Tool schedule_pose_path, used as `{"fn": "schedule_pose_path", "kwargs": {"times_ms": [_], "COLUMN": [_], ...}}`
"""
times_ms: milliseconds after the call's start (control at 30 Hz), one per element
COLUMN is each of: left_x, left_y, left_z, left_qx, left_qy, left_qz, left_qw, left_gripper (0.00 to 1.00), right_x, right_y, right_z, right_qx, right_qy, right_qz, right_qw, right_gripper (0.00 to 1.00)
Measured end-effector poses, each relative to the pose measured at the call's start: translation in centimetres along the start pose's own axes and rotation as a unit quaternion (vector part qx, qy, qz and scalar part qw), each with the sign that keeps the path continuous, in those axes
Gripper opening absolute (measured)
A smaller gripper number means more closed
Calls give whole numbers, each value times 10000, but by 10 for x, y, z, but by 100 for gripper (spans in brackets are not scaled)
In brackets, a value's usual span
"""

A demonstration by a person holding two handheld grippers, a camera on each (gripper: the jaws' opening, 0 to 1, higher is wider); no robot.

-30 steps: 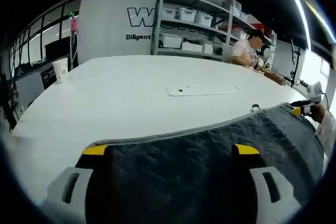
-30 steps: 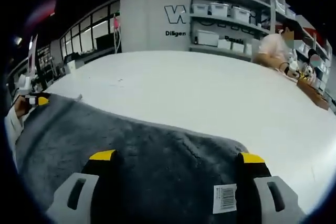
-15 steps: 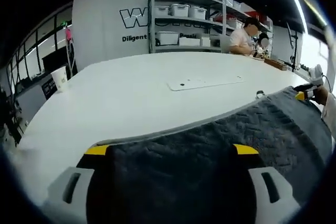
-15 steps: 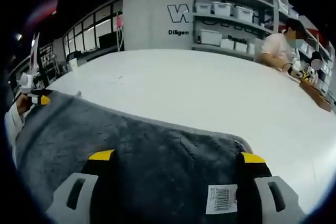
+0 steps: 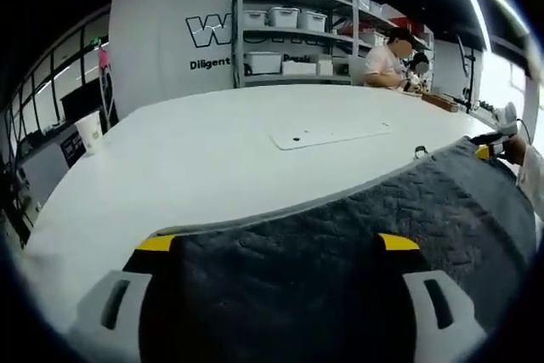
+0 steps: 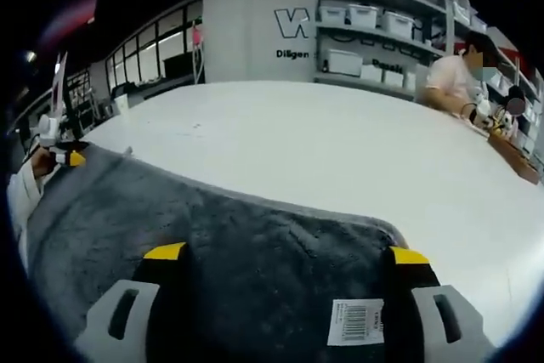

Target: Open the folded towel by lifting each exposed corner and separating the folded layers until the towel lies flat within the target outline without major curled edges

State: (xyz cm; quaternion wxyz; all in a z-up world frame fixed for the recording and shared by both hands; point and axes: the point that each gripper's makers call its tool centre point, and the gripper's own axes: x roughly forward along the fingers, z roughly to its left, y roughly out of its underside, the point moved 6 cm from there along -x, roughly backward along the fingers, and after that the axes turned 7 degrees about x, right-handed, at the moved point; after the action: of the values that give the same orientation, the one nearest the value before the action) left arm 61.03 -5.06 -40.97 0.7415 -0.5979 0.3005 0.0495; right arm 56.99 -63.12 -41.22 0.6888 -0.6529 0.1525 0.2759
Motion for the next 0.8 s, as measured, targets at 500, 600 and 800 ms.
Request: {"fn": "schedule_pose_path", "kwargs": {"times_ms": [500,600,800], "left_x": [2,2,2], "left_y": [-1,-1,-1], "left_z": [5,6,4], "left_qx": [35,39,14], "left_qy": [42,51,86], "left_qz": [19,21,5], "left_qw": [10000,10000,10000], "left_gripper": [90,90,93], "right_x": [-1,-1,-3], "right_y": [0,0,-1], "right_z": [-3,-3,2], "right_qx": [-52,-37,87], "right_qy": [-69,-71,-147], "right_qz": [-46,-55,-67], "right_qw": [10000,10000,9998], "right_gripper": [90,91,94]}}
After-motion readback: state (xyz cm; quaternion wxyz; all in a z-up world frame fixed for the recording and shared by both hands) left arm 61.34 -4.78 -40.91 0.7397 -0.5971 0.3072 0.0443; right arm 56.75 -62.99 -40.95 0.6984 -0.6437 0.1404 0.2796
